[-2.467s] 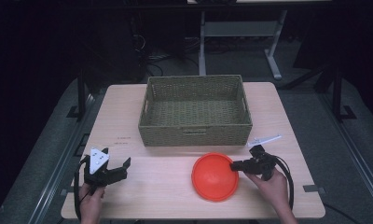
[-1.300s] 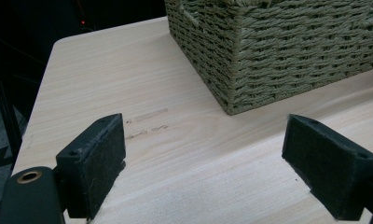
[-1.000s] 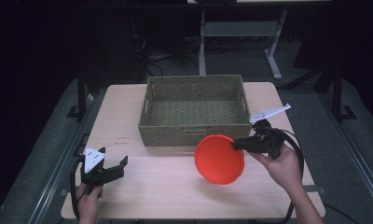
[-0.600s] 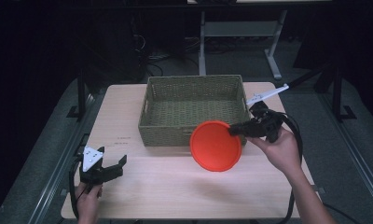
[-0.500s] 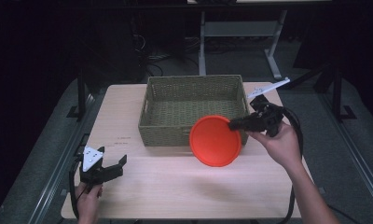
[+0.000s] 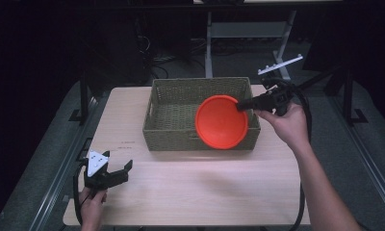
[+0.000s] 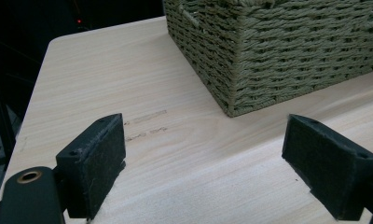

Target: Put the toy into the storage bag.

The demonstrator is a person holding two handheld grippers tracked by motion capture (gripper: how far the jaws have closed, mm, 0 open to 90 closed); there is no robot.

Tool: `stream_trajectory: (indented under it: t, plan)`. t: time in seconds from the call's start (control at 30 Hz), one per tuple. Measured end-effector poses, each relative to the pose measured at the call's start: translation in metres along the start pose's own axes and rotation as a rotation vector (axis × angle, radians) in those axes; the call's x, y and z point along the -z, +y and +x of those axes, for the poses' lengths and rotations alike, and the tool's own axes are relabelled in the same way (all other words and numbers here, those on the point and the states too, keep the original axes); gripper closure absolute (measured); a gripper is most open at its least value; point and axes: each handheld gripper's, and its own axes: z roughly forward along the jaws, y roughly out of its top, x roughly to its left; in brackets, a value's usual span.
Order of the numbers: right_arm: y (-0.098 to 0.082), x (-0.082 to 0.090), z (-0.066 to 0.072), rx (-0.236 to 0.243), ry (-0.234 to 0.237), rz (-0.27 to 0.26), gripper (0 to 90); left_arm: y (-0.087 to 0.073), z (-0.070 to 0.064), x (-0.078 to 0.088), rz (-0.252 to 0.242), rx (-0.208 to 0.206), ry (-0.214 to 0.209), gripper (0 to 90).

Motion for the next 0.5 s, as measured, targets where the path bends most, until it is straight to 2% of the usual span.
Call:
stream_trajectory:
  t: [0.13, 0.5]
  plan:
    - [0.011, -0.005, -0.009, -0.022, -0.004, -0.002, 82.4, 0.0, 0.0, -0.001, -0.003, 0.0, -0.004, 12.8]
    - [0.027, -0.025, -0.029, -0.077, 0.006, -0.005, 82.3, 0.001, -0.002, -0.001, 0.004, -0.01, -0.013, 12.8]
